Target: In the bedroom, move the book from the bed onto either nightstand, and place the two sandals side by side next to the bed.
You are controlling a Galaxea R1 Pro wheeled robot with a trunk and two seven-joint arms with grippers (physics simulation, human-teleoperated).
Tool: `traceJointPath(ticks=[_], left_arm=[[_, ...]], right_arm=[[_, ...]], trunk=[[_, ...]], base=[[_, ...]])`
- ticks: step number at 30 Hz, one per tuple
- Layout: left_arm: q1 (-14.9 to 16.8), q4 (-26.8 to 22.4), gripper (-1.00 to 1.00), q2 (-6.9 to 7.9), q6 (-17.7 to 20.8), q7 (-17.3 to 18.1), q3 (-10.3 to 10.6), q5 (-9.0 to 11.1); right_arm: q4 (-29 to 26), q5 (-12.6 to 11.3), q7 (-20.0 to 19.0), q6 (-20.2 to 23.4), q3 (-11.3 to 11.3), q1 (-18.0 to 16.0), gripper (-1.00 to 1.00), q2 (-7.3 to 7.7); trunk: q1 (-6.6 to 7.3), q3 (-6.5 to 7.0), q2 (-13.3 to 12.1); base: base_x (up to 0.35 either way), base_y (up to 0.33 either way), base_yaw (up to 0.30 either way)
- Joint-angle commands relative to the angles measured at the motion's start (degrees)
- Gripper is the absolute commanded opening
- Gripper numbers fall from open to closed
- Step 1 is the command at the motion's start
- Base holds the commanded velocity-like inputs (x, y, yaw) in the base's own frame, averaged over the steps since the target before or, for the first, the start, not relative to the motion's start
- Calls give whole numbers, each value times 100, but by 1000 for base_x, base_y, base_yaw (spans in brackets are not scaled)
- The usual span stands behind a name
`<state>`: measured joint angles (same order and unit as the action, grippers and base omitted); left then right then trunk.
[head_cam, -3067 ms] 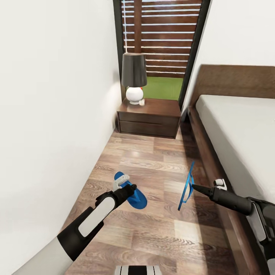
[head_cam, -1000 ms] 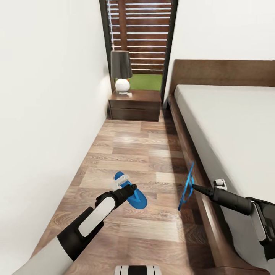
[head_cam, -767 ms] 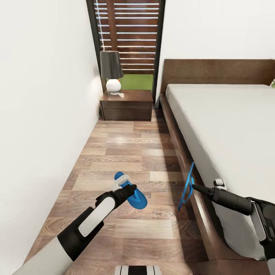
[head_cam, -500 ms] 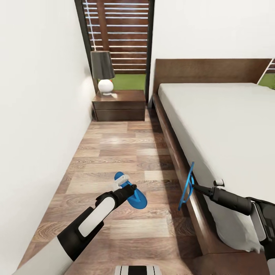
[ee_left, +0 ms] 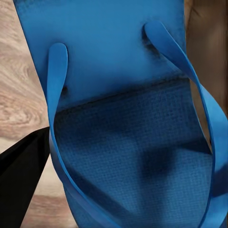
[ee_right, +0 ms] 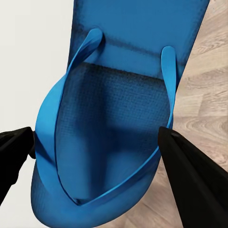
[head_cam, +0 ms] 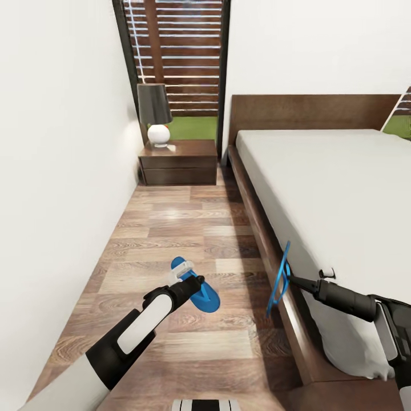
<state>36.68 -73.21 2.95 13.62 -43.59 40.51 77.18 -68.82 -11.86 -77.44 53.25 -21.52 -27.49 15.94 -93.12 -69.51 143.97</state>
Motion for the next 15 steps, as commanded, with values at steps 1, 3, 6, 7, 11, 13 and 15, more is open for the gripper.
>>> traceJointPath(ticks=[1, 3, 6, 7, 11, 13, 15], left_arm=[[5, -8, -100, 4, 12, -36, 10, 16], [5, -8, -100, 4, 10, -36, 10, 16], [5, -6, -100, 4, 10, -36, 10, 16], [5, -6, -100, 4, 10, -34, 10, 16], [5, -7, -100, 4, 10, -30, 10, 16], [5, -8, -100, 4, 12, -28, 10, 16], [5, -8, -100, 4, 10, -28, 10, 16]], right_arm=[[1, -9, -7, 37, -1, -2, -100, 0], [1, -9, -7, 37, -1, -2, -100, -2], [1, -9, -8, 37, -4, -2, -100, 2], [1, -9, -8, 37, -2, -2, -100, 1], [1, -9, -8, 37, -5, -2, -100, 2], [1, -9, -8, 37, -6, -2, -100, 5], [1, -9, -8, 37, -8, -2, -100, 3]], trunk=[[3, 18, 0], [8, 62, -2], [16, 129, -6], [19, 151, -8], [29, 240, -13], [34, 284, -16], [39, 328, -19]], base=[[0, 0, 0], [0, 0, 0], [0, 0, 0], [0, 0, 0], [0, 0, 0], [0, 0, 0], [0, 0, 0]])
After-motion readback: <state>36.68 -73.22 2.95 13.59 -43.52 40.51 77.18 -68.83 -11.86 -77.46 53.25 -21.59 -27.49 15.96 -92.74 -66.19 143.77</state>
